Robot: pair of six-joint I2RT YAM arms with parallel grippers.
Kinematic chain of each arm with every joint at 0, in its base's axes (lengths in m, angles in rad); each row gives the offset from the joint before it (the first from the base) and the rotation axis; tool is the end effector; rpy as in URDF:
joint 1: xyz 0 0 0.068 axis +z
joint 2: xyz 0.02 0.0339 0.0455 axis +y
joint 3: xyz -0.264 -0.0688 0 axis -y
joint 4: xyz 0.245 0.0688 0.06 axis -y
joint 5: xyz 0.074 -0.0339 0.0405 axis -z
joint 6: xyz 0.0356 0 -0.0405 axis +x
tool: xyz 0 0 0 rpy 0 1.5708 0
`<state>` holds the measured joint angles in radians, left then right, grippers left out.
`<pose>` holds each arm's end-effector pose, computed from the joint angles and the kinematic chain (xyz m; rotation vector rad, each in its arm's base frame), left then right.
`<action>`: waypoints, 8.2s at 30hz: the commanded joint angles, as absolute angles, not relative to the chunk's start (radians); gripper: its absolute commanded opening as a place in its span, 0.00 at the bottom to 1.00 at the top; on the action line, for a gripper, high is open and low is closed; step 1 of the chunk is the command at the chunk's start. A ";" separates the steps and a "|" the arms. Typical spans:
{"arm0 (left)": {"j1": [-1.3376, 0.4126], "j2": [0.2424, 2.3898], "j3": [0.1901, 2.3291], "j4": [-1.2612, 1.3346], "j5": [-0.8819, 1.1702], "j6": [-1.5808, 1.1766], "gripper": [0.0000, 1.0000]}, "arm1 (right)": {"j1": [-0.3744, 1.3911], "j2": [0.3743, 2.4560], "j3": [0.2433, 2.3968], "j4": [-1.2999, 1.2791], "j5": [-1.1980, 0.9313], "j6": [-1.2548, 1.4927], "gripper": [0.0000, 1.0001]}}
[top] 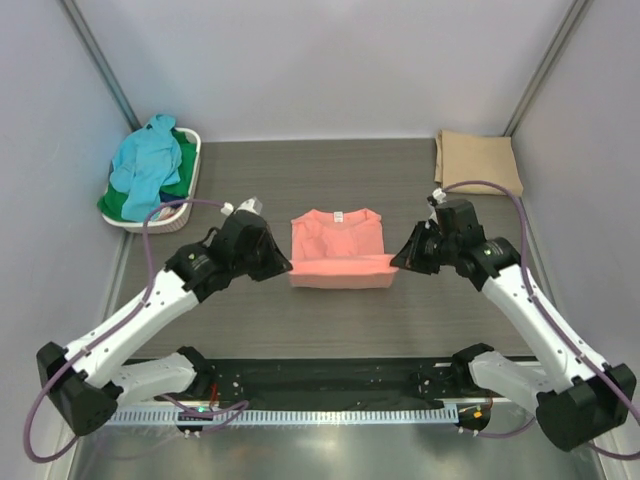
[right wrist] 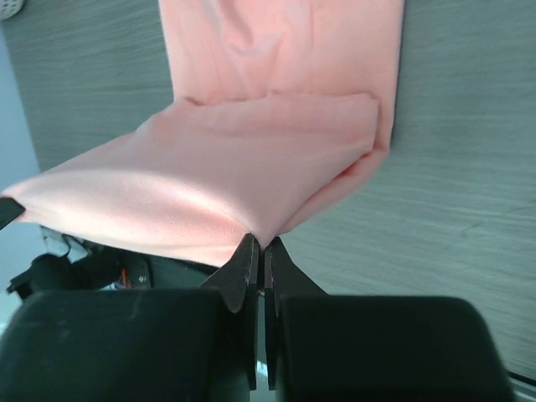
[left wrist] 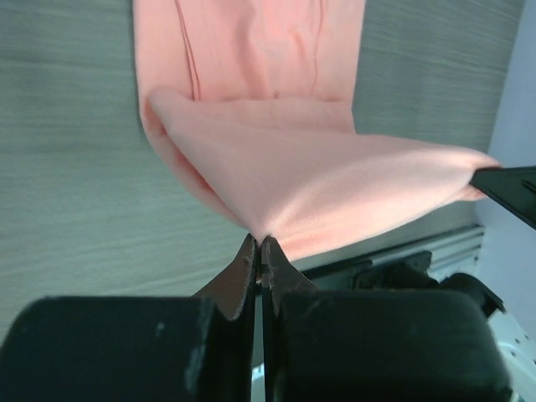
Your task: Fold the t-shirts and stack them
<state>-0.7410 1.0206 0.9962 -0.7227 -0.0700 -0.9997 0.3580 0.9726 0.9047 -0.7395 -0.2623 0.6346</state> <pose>0.1557 -0.1390 0.3181 -0.3536 2.4273 -0.7638 0.1792 0.0769 0.2966 0.2121 2.4777 0.7627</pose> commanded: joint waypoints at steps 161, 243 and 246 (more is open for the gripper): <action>-0.505 0.733 0.927 -0.870 -0.337 -0.515 0.67 | -0.064 1.968 2.000 -0.673 -0.108 -0.090 0.01; -0.503 0.689 0.916 -0.851 -0.310 -0.511 0.68 | 0.269 1.284 1.024 0.016 -0.135 0.520 1.00; -0.503 0.684 0.920 -0.857 -0.322 -0.514 0.68 | 0.475 1.249 0.887 -0.017 -0.126 0.526 1.00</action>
<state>-0.5083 0.6956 0.9134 -0.8867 -0.2962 -0.5156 0.3725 1.2942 1.0031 0.0105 -0.1051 0.5022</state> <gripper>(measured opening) 0.676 0.995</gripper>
